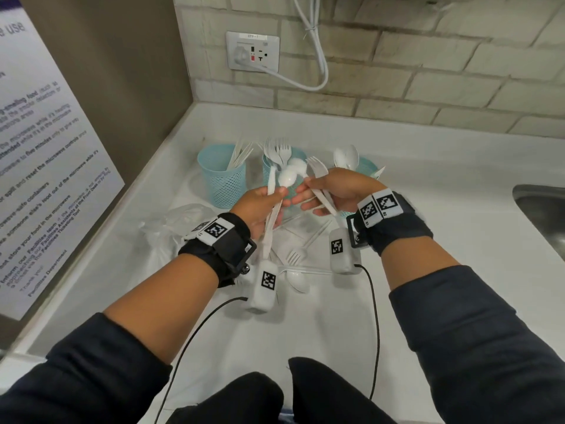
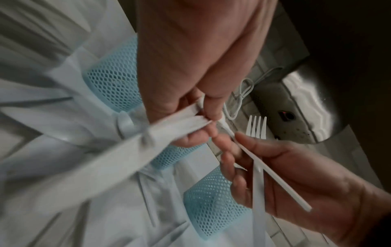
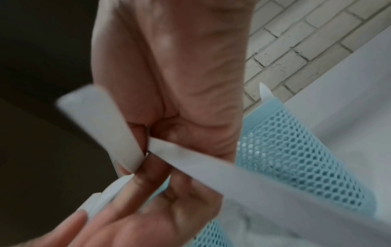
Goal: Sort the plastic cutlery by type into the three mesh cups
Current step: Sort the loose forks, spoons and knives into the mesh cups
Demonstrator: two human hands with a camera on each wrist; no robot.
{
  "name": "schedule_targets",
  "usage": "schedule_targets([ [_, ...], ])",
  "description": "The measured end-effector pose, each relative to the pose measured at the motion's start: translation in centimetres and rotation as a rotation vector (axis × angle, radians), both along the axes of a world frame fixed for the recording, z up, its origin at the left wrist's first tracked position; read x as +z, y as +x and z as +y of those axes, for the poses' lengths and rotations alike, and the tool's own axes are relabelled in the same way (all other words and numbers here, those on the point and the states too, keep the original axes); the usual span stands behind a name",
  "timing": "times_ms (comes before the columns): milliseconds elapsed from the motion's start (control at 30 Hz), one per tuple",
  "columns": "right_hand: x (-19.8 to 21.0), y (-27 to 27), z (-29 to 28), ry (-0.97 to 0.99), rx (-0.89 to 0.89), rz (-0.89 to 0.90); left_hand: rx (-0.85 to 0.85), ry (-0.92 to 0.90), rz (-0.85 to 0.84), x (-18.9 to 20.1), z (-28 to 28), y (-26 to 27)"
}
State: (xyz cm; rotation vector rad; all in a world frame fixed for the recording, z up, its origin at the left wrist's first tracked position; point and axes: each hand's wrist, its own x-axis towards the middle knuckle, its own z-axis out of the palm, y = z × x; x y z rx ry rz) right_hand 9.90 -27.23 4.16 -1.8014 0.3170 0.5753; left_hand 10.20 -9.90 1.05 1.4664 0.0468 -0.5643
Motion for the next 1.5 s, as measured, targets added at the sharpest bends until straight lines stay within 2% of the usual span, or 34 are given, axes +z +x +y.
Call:
schedule_targets([
  [200,-0.6,-0.7,1.6,-0.012,0.082,0.065,0.074,-0.191,0.09,-0.5,-0.4,0.1],
  [300,-1.1,-0.9,2.3,0.022,0.142,0.088,0.074,-0.174,0.052,-0.6,-0.6,-0.1],
  [500,-1.6,-1.2,3.3,0.026,0.149,0.113,0.084,-0.163,0.063,-0.7,-0.9,-0.5],
  [633,-0.8,-1.4,3.8,-0.04,0.175,0.137,0.093,-0.17,0.053,-0.8,-0.6,-0.5],
  [733,0.4,-1.1,3.2,-0.19,0.176,0.093,0.112,-0.163,0.054,-0.8,-0.3,-0.4],
  [833,1.7,-0.2,2.0,-0.315,0.066,-0.065,0.088,-0.175,0.072,-0.6,0.0,-0.6],
  [933,3.2,0.8,1.2,-0.349,-0.073,-0.301,0.085,-0.201,0.08,-0.4,0.1,-0.5],
  [1000,3.7,1.7,0.9,-0.271,-0.205,-0.445,0.086,-0.219,0.074,-0.2,-0.1,-0.6],
  [1100,4.0,2.7,1.1,-0.022,-0.442,-0.593,0.095,-0.237,0.065,0.0,-0.2,-0.6],
  [1233,3.5,3.5,1.7,0.132,-0.602,-0.729,0.106,-0.226,0.071,0.3,-0.2,-0.7],
  [1333,2.4,4.0,2.2,0.108,-0.603,-0.732,0.11,-0.212,0.064,0.4,-0.2,-0.7],
  [1500,0.4,4.5,3.0,-0.087,-0.461,-0.574,0.129,-0.155,0.044,0.4,0.0,-0.3],
])
